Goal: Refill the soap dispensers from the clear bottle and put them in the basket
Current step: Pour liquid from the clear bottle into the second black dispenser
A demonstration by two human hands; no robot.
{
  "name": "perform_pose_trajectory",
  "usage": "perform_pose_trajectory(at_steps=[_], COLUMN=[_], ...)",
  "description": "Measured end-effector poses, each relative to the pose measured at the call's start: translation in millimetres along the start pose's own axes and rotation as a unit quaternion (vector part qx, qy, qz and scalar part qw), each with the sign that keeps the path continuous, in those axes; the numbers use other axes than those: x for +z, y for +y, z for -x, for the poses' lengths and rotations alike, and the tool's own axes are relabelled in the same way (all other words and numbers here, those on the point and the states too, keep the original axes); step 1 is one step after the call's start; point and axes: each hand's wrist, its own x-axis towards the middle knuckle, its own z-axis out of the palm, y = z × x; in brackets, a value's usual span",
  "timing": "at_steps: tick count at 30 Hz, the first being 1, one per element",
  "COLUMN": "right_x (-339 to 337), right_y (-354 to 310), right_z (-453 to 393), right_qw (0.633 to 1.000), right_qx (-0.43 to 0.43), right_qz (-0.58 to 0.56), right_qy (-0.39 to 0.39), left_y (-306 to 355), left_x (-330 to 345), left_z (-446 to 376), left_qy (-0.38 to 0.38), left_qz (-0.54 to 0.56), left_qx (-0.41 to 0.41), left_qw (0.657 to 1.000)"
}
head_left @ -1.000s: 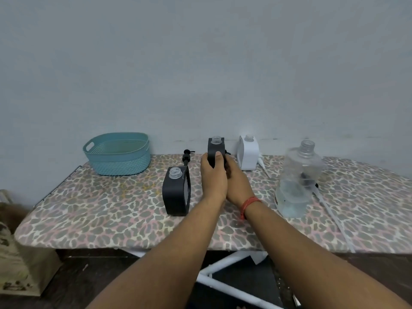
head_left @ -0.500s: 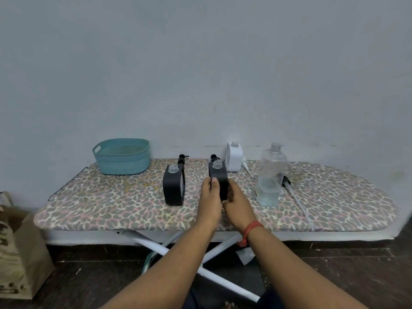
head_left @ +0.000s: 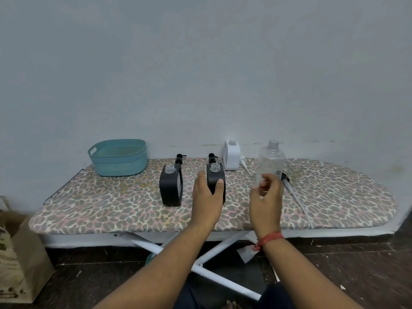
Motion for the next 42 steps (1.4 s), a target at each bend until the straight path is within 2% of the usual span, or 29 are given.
perform_pose_trajectory(at_steps=[2,4,7,10,15,19,23,26,32,36,42], right_x=[-11.1,-17.5,-19.5,-14.7,-5.0,2.7,6.2,2.6,-7.1,-5.8,1.7], right_y=[5.2,13.9,26.7,37.2,51.0,49.9,48.5,47.7,40.6,34.4,31.2], right_z=[-13.4,-29.5,-52.6,-68.9,-79.0,-82.9,-83.8,-85.9,-94.8,-102.1,-108.3], right_qw=[0.995,0.99,0.99,0.994,0.993,0.992,0.982,0.962,0.891,0.854,0.819], right_qx=[-0.03,0.0,0.061,0.067,0.076,0.046,-0.017,-0.073,-0.185,-0.214,-0.257], right_qz=[0.062,0.109,0.122,0.081,0.067,0.092,0.152,0.222,0.366,0.422,0.461], right_qy=[0.069,0.09,0.026,-0.04,-0.057,-0.071,-0.107,-0.14,-0.193,-0.216,-0.227], left_y=[5.4,10.9,16.7,16.7,3.9,-1.2,-2.9,-3.7,-2.3,-1.2,-0.4], left_x=[-0.3,1.2,5.4,9.6,16.6,18.0,16.8,15.0,11.5,9.4,9.0], left_z=[-9.9,-22.1,-40.0,-51.8,-56.0,-56.9,-56.2,-55.7,-55.0,-53.7,-51.5], left_qy=[0.002,-0.004,-0.017,-0.033,-0.045,-0.047,-0.051,-0.052,-0.054,-0.059,-0.058], left_qz=[-0.029,-0.053,-0.115,-0.182,-0.148,-0.113,-0.153,-0.19,-0.248,-0.268,-0.287], left_qx=[0.018,0.026,0.032,0.013,-0.002,0.002,0.001,0.007,0.018,0.016,0.02], left_qw=[0.999,0.998,0.993,0.983,0.988,0.992,0.987,0.98,0.967,0.962,0.956])
